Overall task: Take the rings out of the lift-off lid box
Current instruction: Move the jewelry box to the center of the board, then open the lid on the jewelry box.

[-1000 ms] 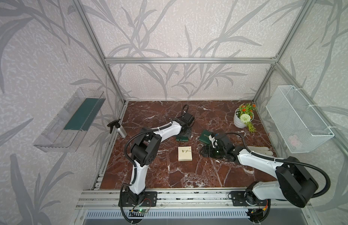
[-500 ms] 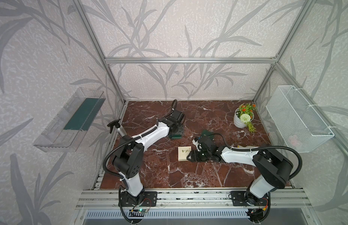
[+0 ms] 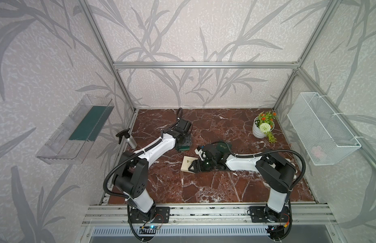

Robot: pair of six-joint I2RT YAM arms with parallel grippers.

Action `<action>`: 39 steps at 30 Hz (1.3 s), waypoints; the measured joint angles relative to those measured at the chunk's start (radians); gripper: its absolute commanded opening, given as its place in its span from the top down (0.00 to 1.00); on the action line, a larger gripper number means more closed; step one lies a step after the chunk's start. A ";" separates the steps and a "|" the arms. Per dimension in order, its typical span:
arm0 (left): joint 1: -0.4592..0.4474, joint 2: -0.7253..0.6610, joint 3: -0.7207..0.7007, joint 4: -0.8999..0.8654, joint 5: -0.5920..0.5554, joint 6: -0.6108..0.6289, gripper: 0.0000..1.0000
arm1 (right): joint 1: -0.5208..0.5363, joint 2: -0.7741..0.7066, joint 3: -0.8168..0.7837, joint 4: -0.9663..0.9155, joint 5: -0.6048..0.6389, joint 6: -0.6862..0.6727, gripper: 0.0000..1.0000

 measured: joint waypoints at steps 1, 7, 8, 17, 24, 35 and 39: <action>0.000 0.000 0.000 0.000 0.007 0.000 0.42 | -0.012 -0.019 -0.018 -0.006 0.006 -0.003 0.15; -0.031 0.000 0.000 -0.002 0.047 -0.002 0.44 | -0.101 -0.181 -0.179 -0.038 0.044 -0.005 0.15; -0.047 0.000 0.000 -0.003 0.055 -0.003 0.45 | -0.117 -0.206 -0.206 -0.038 0.047 -0.004 0.16; -0.192 0.000 0.009 0.007 0.162 -0.048 0.45 | -0.221 -0.340 -0.371 -0.006 0.053 0.030 0.31; -0.249 0.000 0.004 0.066 0.233 -0.114 0.45 | -0.274 -0.445 -0.462 0.013 0.052 0.066 0.40; -0.327 0.000 -0.045 0.134 0.285 -0.188 0.45 | -0.316 -0.601 -0.526 0.025 0.056 0.106 0.40; -0.351 0.000 -0.057 0.151 0.298 -0.205 0.45 | -0.316 -0.619 -0.526 0.023 0.061 0.109 0.40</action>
